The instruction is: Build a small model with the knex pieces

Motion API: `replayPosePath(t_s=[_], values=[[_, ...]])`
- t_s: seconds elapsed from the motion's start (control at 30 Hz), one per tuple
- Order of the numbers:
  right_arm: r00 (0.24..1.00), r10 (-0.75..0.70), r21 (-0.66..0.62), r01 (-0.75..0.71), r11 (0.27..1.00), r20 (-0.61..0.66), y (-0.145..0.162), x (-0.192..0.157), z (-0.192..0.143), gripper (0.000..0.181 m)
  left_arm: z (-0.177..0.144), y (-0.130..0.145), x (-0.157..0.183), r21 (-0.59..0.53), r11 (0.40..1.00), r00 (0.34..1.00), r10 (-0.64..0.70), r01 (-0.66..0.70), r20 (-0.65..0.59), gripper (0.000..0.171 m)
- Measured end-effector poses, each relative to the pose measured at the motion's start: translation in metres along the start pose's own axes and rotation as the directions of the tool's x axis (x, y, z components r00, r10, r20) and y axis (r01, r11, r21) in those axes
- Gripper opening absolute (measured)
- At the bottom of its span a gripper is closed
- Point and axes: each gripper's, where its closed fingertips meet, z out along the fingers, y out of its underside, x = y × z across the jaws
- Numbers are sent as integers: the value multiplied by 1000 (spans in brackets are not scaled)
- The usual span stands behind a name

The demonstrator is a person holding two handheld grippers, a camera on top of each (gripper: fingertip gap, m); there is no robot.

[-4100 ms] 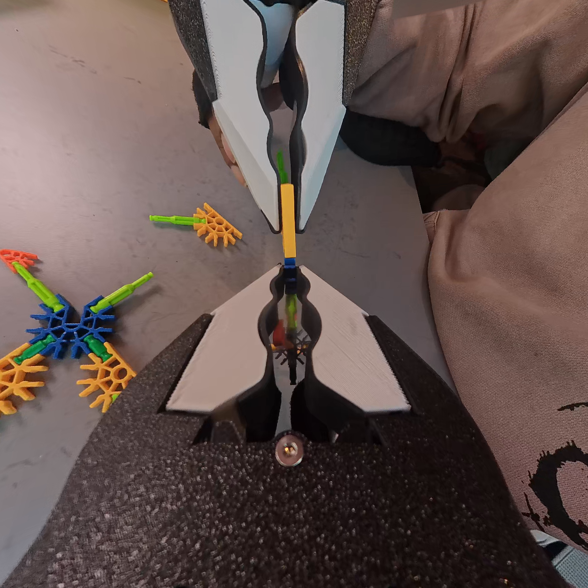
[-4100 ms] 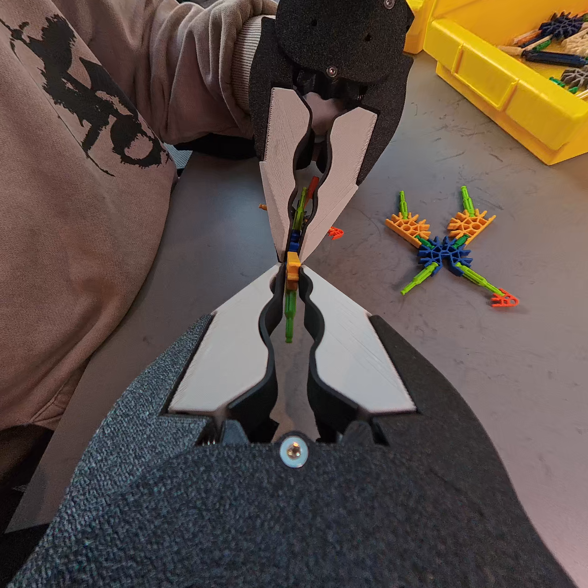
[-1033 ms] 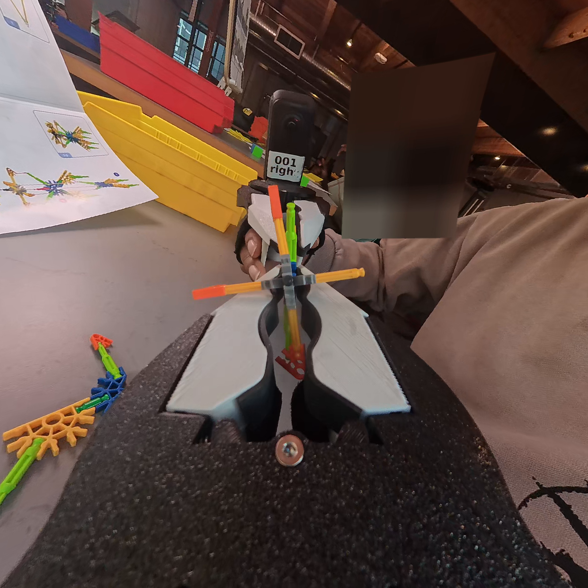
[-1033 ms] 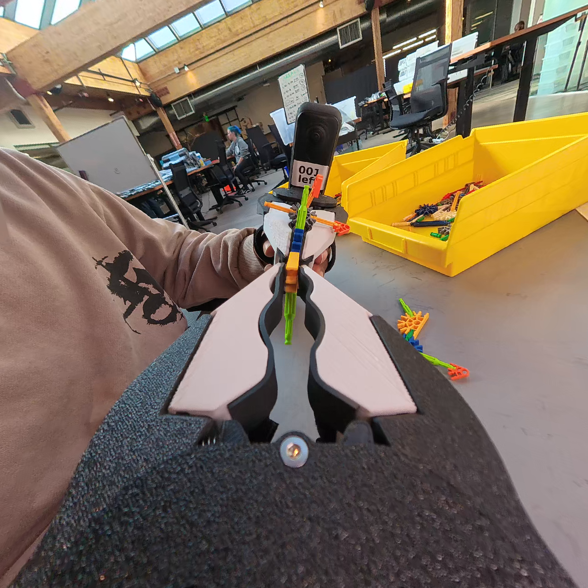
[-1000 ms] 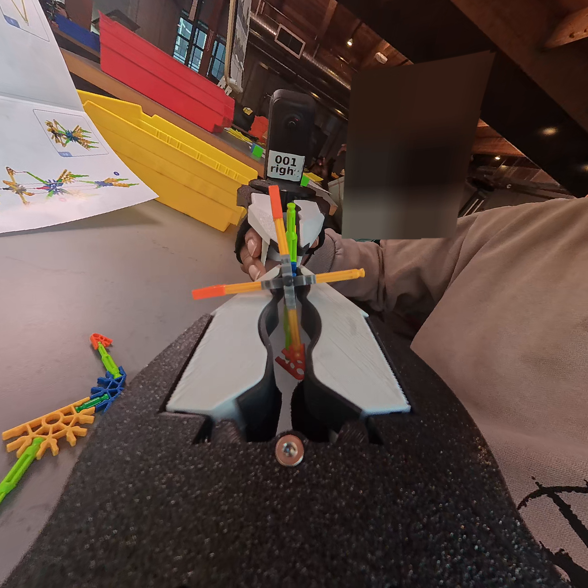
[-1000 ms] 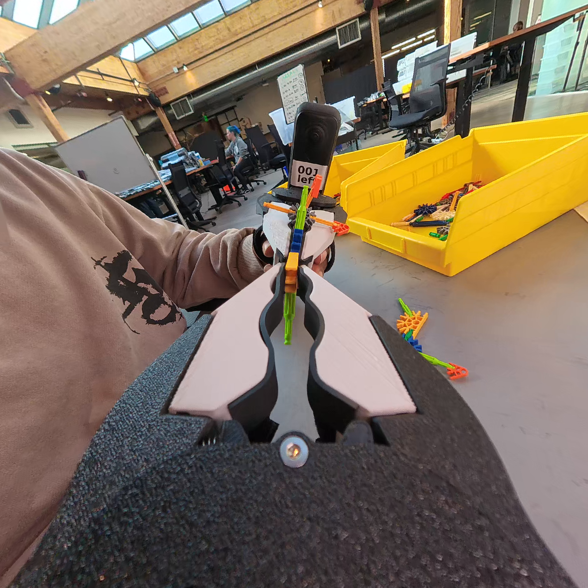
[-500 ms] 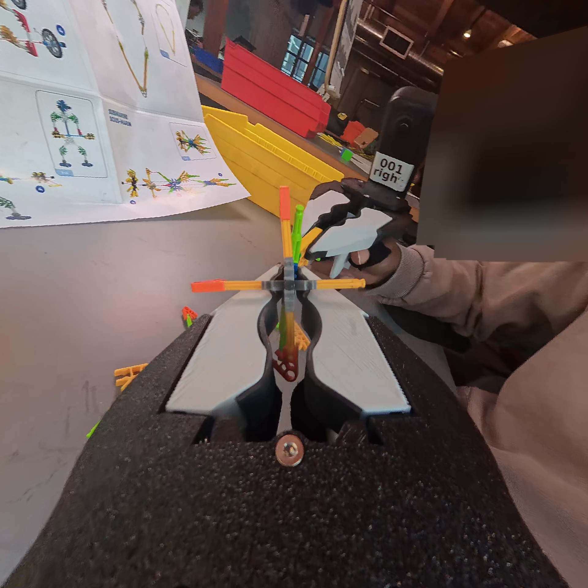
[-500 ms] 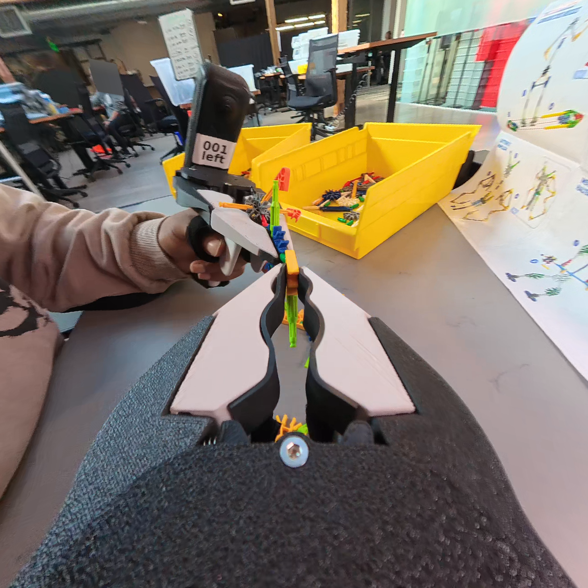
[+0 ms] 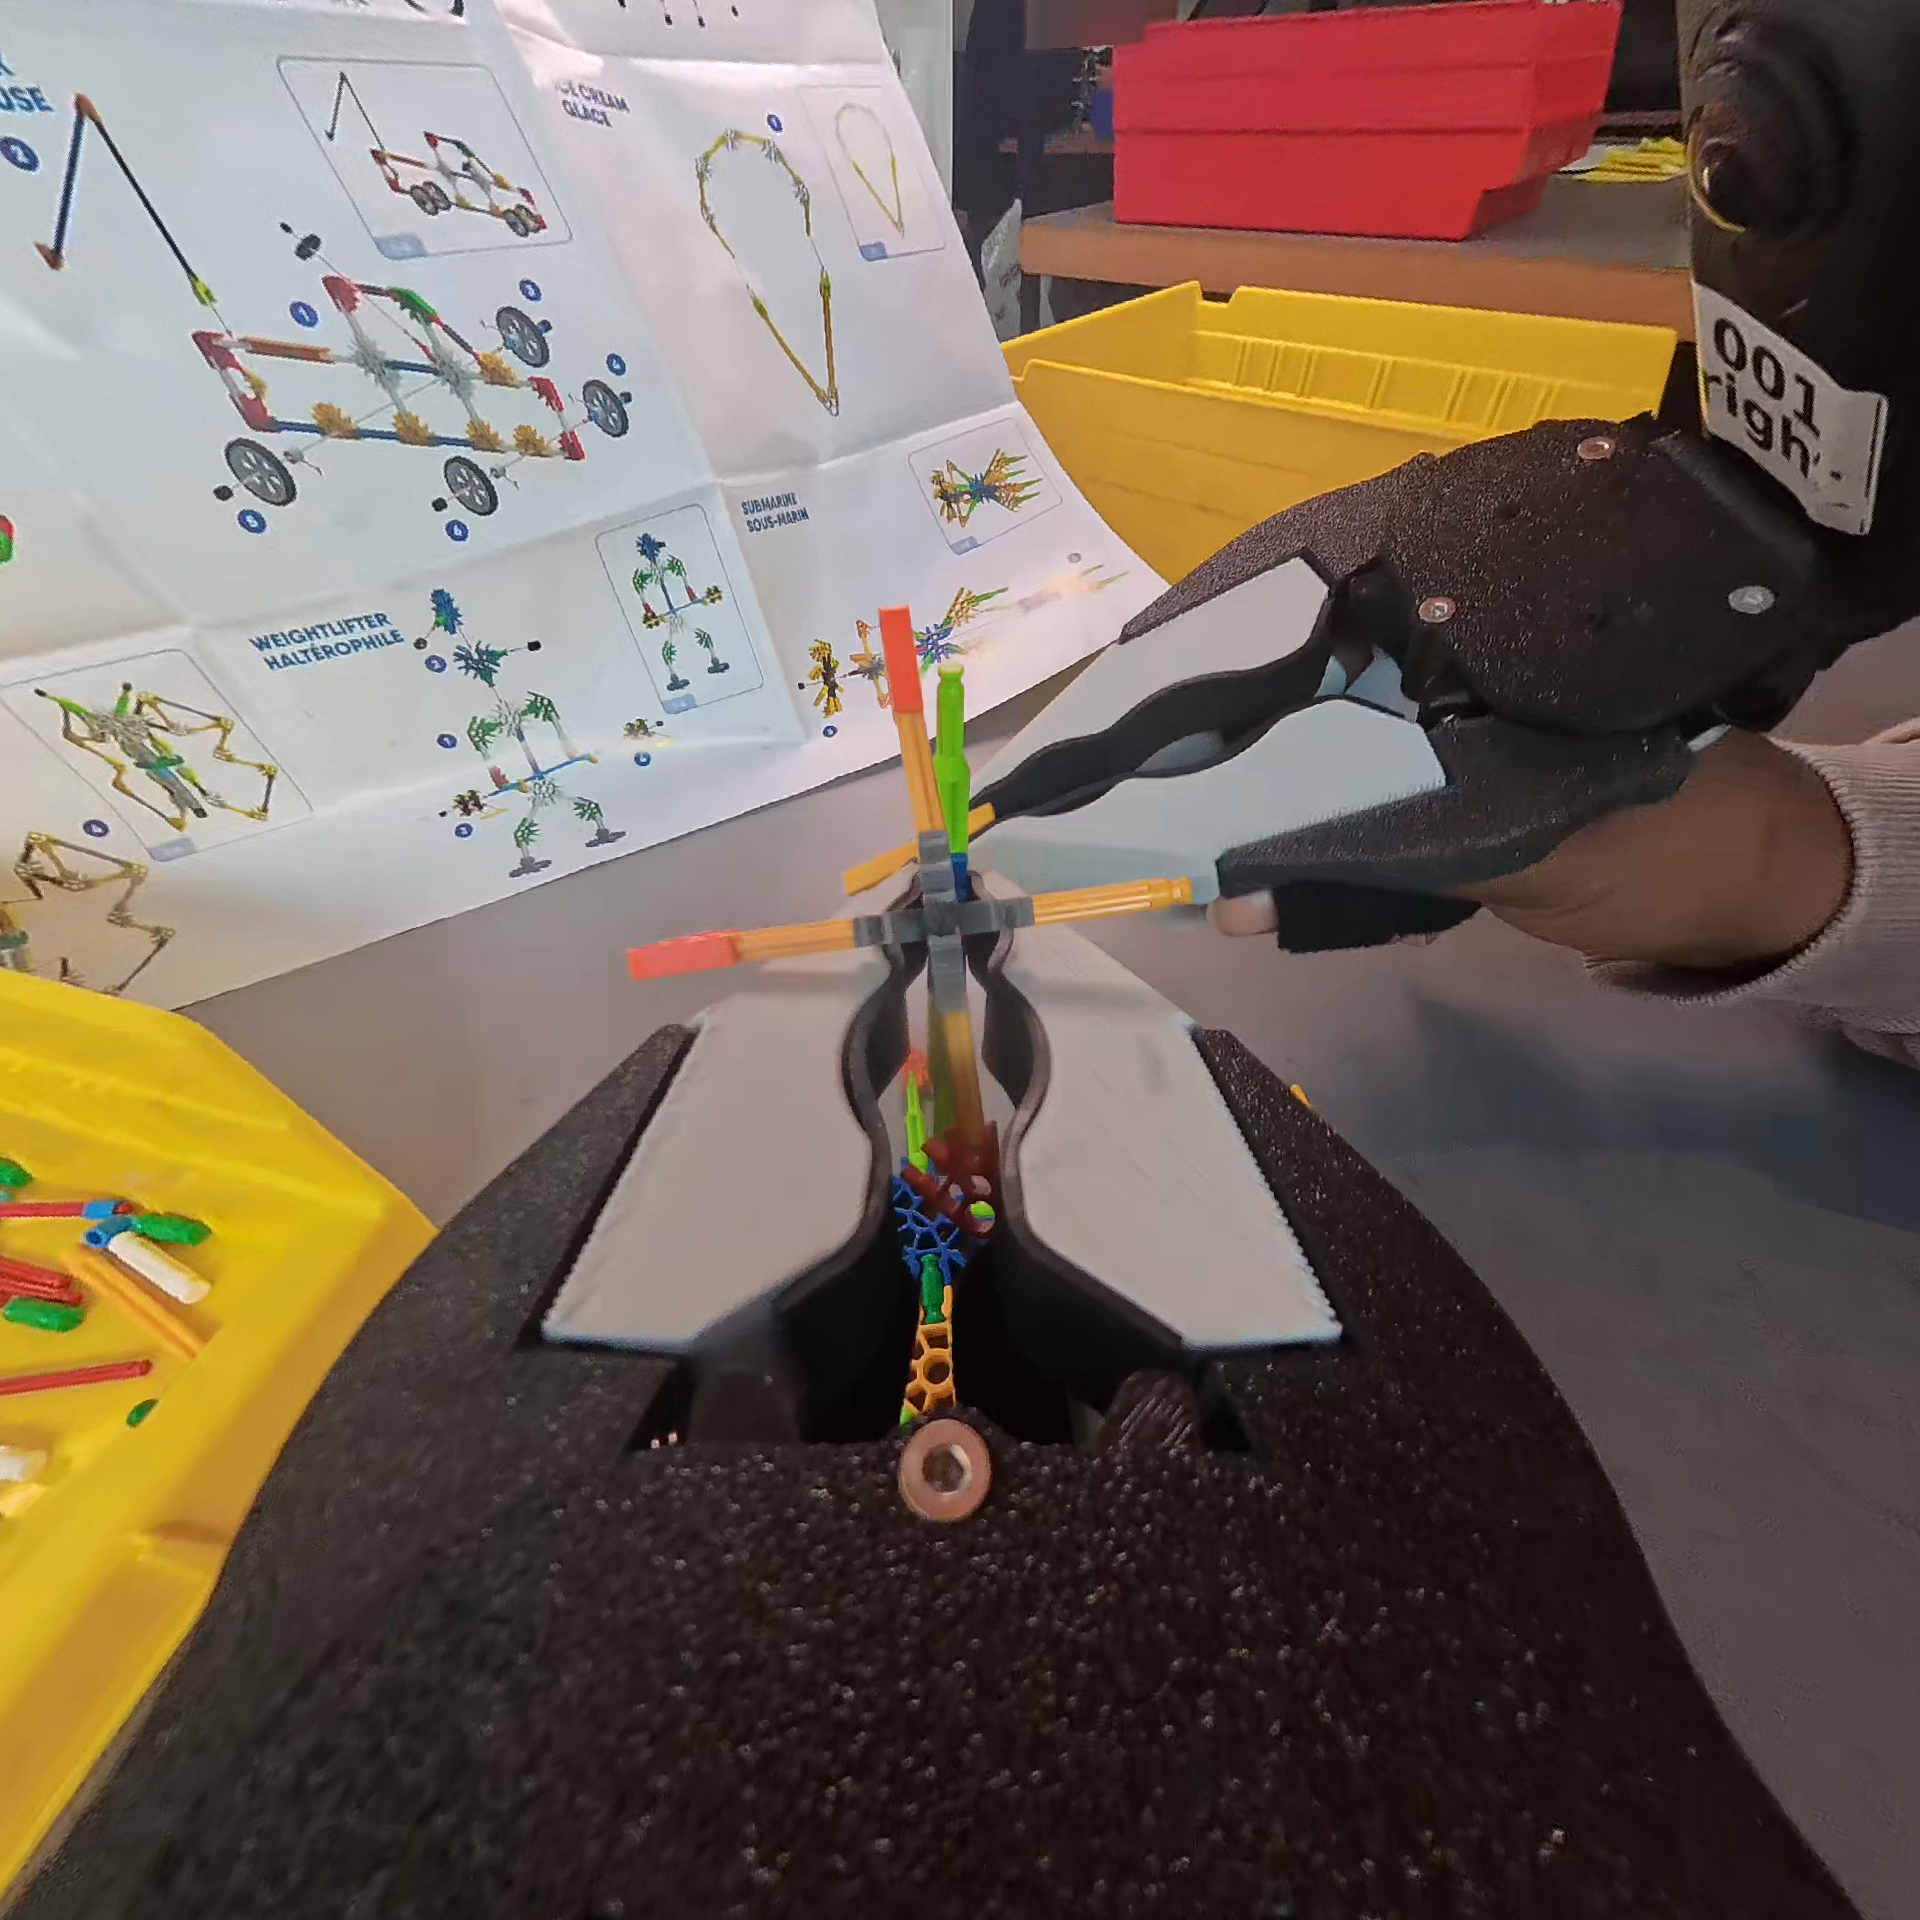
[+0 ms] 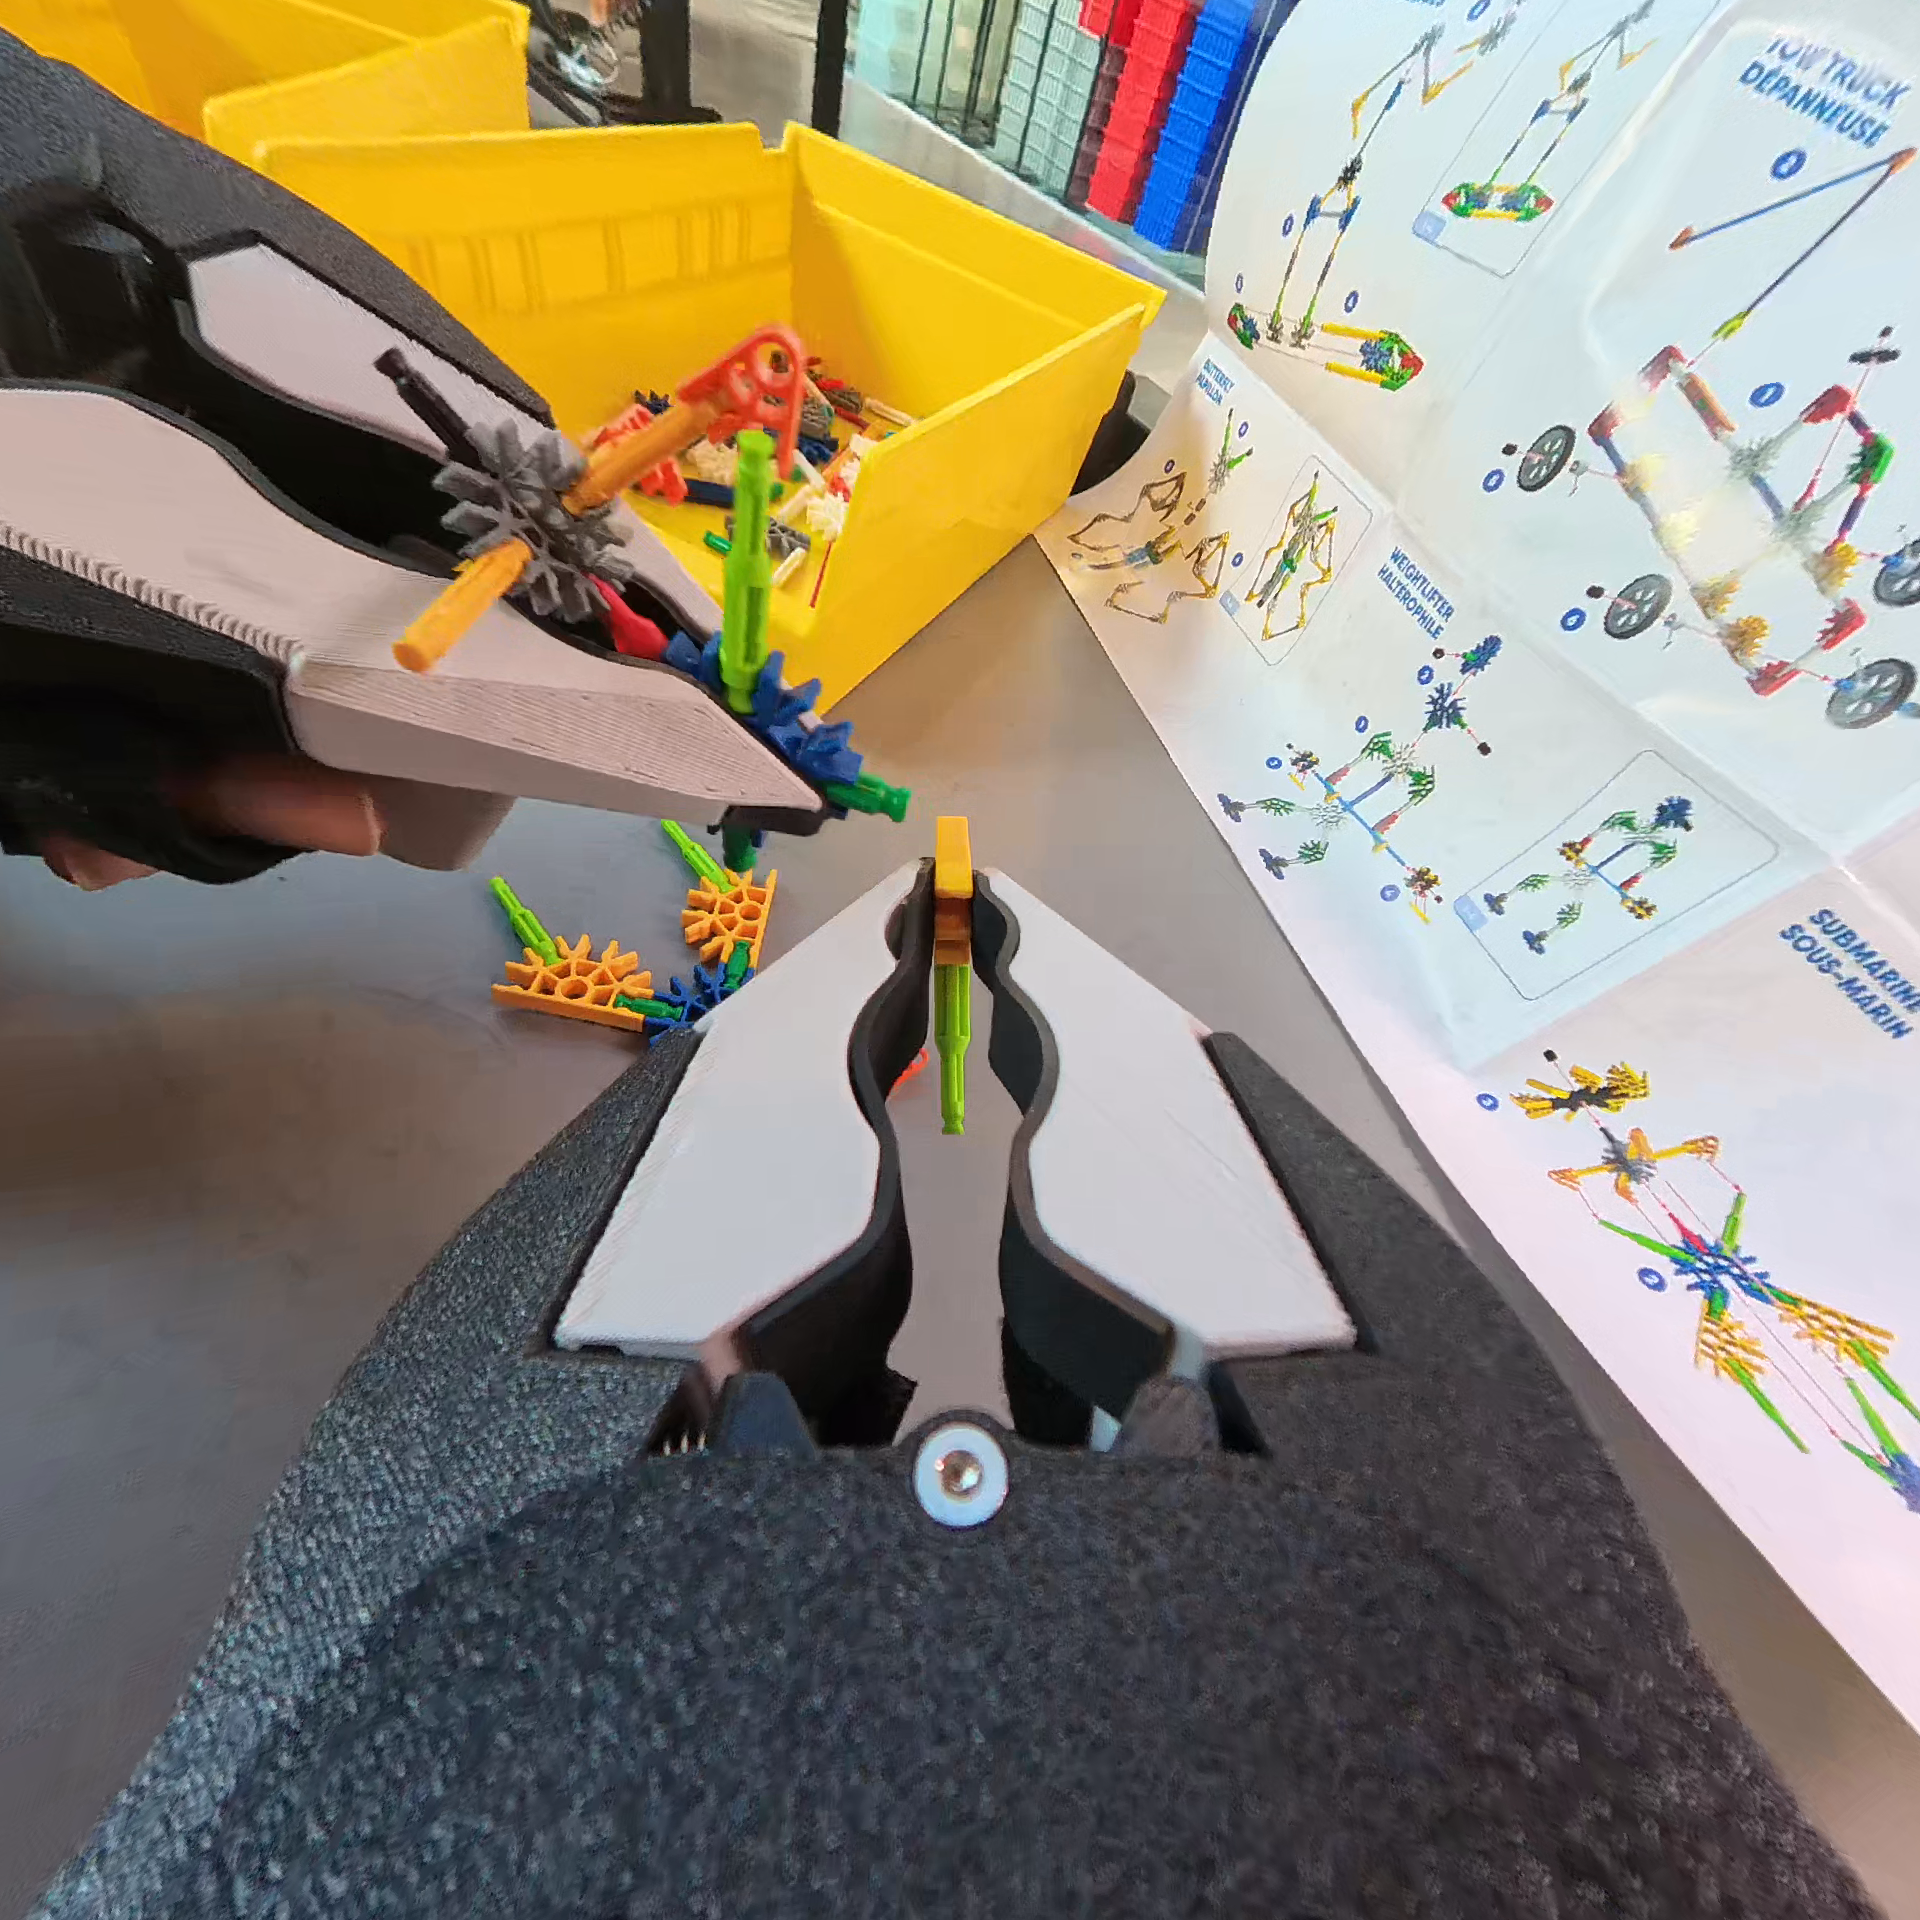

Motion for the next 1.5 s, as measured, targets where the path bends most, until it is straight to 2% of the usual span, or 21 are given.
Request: replayPosePath(t_s=[0.07, 0.13, 0.23, 0.3, 0.37, 0.53, 0.6, 0.77, 0.9, 1.03, 1.27, 1.37, 1.5], values=[[997, 66, 7, -66, 998, 44, 3, 11, -7, 4, -2, 12, -10, -29, 996, 996, -82, 81, -42, 5], [987, 119, -53, -114, 992, 104, 18, 22, -15, 4, -8, 30, -17, -63, 978, 971, -205, 198, -123, 5], [917, 289, -249, -222, 943, 276, 57, 15, -29, 4, -16, 31, -20, -73, 899, 855, -434, 432, -283, 5], [817, 449, -351, -327, 877, 362, 73, 3, -38, 4, -19, 23, -23, -60, 847, 785, -514, 528, -347, 6], [755, 537, -395, -393, 830, 377, 78, -2, -40, 4, -20, 22, -22, -58, 833, 765, -531, 550, -365, 6], [742, 585, -454, -420, 786, 327, 92, 2, -40, 6, -17, 27, -6, -104, 851, 766, -510, 514, -391, 6], [744, 589, -446, -432, 784, 315, 91, 6, -40, 11, -16, 29, -2, -113, 862, 776, -496, 494, -389, 6], [837, 496, -369, -396, 841, 231, 90, 32, -39, 15, -16, 30, -1, -122, 864, 775, -495, 489, -393, 6], [881, 399, -204, -354, 913, 255, 60, 44, -43, 15, -16, 30, 1, -131, 861, 767, -499, 491, -403, 6], [904, 295, -77, -285, 955, 308, 37, 37, -48, 15, -17, 29, 5, -134, 867, 762, -487, 479, -426, 6], [796, 260, 21, -324, 946, 547, 3, -14, -57, 15, -23, 23, 31, -133, 904, 741, -411, 406, -532, 6], [757, 239, 51, -338, 940, 608, -11, -34, -59, 16, -25, 24, 48, -148, 925, 725, -368, 350, -583, 6], [689, 260, 42, -389, 920, 676, -24, -57, -60, 26, -27, 33, 71, -190, 951, 718, -309, 244, -624, 6]])
